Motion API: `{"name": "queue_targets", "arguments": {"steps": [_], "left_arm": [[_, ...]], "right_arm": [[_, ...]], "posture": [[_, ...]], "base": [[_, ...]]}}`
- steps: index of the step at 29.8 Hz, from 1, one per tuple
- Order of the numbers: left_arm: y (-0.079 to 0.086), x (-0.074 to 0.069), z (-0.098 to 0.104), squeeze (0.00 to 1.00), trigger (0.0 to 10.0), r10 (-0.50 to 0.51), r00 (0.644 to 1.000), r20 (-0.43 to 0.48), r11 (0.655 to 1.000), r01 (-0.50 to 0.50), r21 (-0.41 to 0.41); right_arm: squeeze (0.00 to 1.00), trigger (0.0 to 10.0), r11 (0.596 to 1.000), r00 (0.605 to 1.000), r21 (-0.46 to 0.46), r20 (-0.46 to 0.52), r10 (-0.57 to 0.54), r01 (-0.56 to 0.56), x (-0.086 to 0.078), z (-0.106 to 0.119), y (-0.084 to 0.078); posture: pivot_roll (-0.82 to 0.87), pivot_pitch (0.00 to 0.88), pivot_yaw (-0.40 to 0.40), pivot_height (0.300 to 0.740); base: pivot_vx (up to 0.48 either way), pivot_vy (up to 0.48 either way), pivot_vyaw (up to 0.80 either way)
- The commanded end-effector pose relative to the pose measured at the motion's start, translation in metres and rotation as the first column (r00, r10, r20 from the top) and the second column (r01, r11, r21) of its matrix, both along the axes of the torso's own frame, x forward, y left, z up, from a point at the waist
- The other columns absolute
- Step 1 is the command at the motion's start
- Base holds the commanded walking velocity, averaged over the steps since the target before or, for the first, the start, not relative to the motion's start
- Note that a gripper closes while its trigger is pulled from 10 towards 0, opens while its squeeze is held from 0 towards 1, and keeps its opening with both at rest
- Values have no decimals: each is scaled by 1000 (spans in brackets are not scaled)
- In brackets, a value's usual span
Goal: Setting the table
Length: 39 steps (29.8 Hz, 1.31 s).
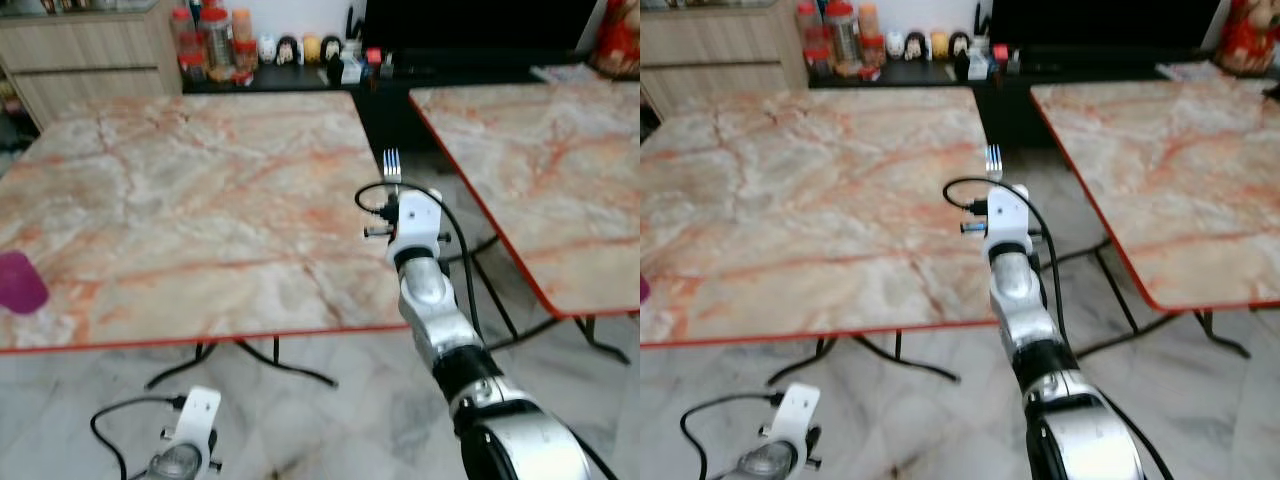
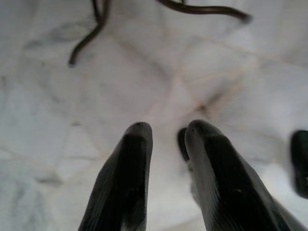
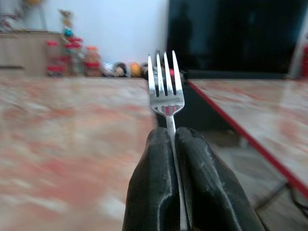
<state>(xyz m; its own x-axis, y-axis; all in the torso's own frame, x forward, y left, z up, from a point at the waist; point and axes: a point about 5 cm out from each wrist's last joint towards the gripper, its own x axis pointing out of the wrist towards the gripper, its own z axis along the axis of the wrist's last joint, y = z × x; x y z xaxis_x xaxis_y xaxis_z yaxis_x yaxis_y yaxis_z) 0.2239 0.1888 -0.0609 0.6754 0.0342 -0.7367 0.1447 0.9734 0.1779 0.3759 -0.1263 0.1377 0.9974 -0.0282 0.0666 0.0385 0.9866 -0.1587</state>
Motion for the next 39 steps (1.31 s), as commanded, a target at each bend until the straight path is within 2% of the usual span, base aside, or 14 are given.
{"name": "queue_targets", "arguments": {"steps": [1,10,18,39], "left_arm": [[2,-6,-3,0,10000,0,1000,-25,1000,0,8],[1,-6,-4,0,10000,-4,1000,-26,1000,5,7],[0,-6,-4,0,10000,-1,1000,-25,1000,1,2],[-2,-7,-5,0,10000,11,1000,-25,1000,-11,-10]], "right_arm": [[0,10000,1000,1000,1,21,-11,11,2,7,-1],[0,10000,998,999,38,23,-42,42,2,8,-7],[0,10000,999,999,-6,23,-33,33,1,8,-6],[0,10000,999,999,5,17,-44,44,-1,6,-8]], "posture": [[14,54,12,740],[8,63,11,740],[5,69,8,740],[-3,85,10,740]], "base": [[0,-428,419],[0,-423,188],[0,-418,226],[258,-381,61]]}}
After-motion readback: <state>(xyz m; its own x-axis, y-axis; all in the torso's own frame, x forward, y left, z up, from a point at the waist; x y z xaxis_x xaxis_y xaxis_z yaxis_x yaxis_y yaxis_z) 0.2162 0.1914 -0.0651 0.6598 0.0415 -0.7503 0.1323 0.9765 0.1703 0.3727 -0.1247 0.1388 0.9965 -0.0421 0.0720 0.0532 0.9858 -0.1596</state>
